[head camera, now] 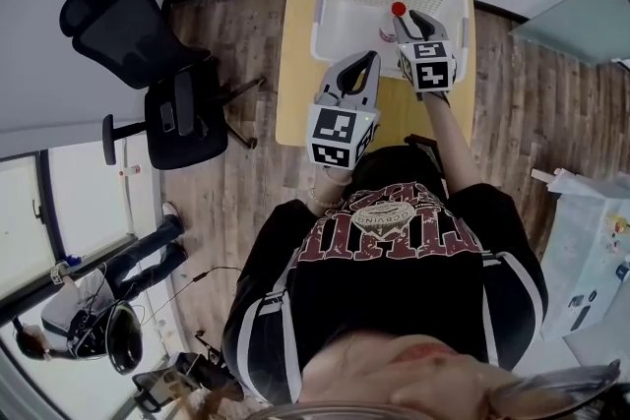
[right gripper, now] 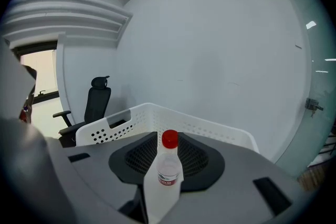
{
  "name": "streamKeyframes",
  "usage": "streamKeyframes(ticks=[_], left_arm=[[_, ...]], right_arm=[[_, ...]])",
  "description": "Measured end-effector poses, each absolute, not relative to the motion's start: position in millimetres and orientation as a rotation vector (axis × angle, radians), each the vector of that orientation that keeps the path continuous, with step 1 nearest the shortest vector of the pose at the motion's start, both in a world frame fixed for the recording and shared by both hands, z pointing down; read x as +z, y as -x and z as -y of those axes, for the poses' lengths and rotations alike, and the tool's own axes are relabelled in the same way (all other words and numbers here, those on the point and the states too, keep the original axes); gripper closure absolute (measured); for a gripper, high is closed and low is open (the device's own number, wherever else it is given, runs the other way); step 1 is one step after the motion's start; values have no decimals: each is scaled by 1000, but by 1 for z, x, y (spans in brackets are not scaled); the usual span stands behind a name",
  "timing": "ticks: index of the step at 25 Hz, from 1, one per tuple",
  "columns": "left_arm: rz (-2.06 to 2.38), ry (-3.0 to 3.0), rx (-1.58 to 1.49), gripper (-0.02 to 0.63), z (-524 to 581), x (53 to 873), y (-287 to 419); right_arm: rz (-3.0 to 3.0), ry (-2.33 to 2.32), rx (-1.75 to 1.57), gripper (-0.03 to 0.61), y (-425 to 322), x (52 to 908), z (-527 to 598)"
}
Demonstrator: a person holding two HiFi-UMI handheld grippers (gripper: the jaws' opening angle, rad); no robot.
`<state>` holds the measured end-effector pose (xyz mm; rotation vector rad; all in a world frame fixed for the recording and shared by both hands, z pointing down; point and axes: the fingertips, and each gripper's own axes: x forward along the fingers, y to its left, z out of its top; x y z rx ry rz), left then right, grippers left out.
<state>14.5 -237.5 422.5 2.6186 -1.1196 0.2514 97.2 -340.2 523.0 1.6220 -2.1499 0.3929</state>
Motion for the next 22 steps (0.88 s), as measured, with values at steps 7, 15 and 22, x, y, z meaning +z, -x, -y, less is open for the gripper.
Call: streamKeyframes(ticks=[7,15,22], left_arm=[[1147,-2593,256,574,240,428,-7],[1173,-2569,248,574,242,428,1],[1194,-2545,239,574,243,431,13]], right_arm=[[2130,-1583,446,453,-96,537,349],[2096,-1513,535,419,-95,549,358],[2058,-1430,534,410,-88,557,366]])
